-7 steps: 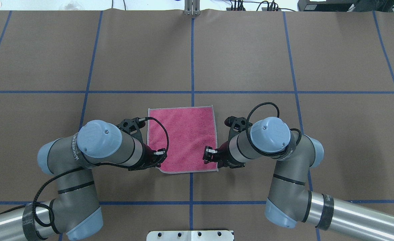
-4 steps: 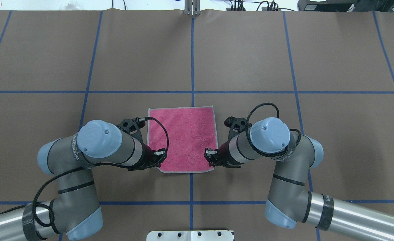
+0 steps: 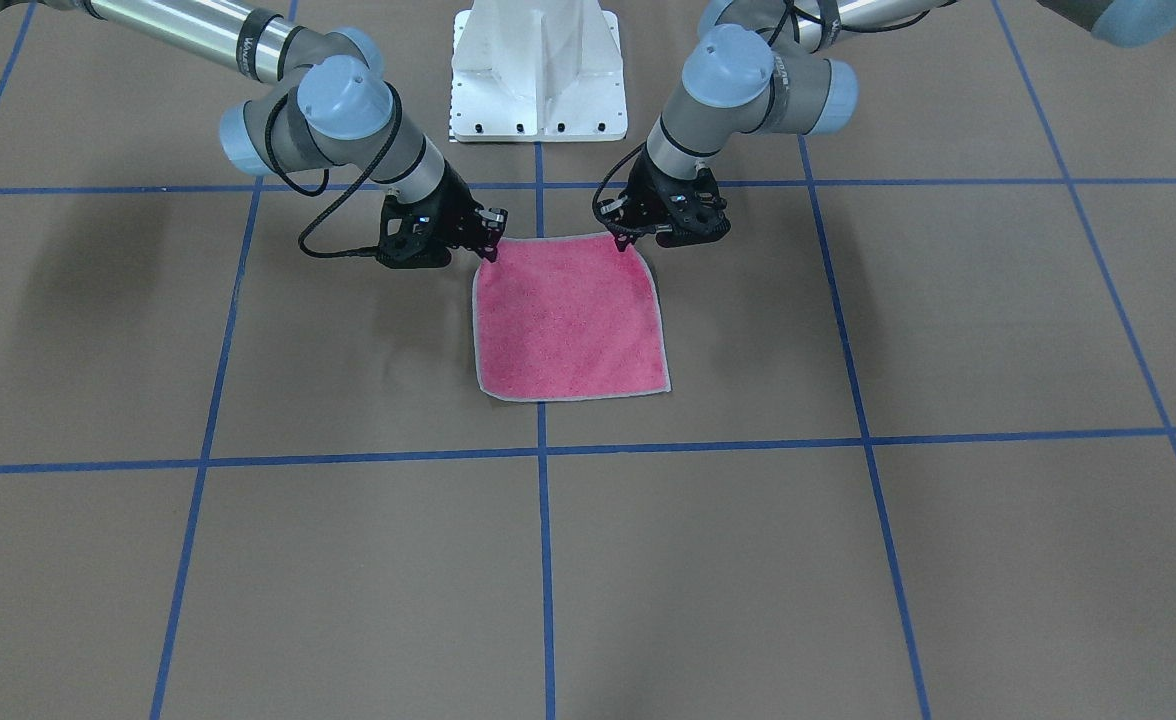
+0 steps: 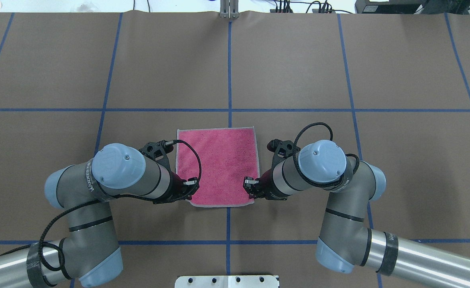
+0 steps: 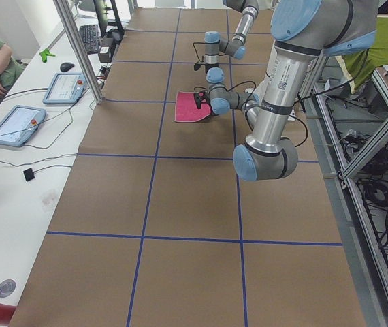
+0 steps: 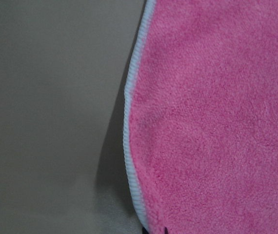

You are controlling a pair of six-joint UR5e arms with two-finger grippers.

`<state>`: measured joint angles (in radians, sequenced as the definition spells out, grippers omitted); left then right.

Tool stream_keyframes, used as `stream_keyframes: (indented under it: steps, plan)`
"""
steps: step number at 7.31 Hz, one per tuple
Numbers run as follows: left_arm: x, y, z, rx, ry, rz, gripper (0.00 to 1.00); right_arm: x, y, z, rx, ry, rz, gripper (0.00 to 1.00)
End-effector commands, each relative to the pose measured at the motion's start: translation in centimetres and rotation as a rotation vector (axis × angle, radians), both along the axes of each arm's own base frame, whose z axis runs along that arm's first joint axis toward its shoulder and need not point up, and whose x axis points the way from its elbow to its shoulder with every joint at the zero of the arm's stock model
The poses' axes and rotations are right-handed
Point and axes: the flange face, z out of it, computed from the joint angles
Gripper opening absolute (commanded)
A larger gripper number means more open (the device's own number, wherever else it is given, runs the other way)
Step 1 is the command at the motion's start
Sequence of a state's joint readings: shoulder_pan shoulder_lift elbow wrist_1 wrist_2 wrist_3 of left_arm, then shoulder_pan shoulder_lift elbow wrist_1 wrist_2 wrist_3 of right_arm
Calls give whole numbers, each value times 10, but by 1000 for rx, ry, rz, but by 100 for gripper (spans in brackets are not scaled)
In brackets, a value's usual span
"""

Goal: Fold towel twice with both arms
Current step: 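Lift the near edge with both grippers and fold it over the far edge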

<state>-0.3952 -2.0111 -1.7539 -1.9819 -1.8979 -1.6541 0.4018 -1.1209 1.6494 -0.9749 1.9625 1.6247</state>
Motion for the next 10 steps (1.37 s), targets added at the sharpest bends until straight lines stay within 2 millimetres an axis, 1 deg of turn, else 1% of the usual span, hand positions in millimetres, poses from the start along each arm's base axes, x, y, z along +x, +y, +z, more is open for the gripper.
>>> stream_keyframes:
  steps: [1, 3, 4, 6, 7, 8, 9, 10]
  plan:
    - [-11, 3, -15, 13, 32, -1, 0, 11, -1, -16, 3, -33, 10, 0]
    - [-28, 12, -23, 14, 61, 16, 0, 24, 0, -32, -1, -65, 20, 0]
    - [-31, 11, -26, 13, 68, 17, 0, 27, -3, -35, -7, -71, 30, 0]
    - [-43, -8, -26, 14, 68, -20, 0, 39, -22, -34, -35, -69, 80, 0]
    - [-46, -18, -25, 13, 64, -37, 0, 40, -26, -31, -31, -63, 89, 0]
    - [-50, -30, -22, 13, 57, -55, 0, 42, -36, -24, -35, -48, 107, 0]
    - [-53, -36, -21, 15, 54, -66, 0, 43, -49, -19, -37, -35, 126, 0]
    - [-49, -38, -17, 10, 44, -67, 0, 37, -59, -26, -36, -38, 135, 0]
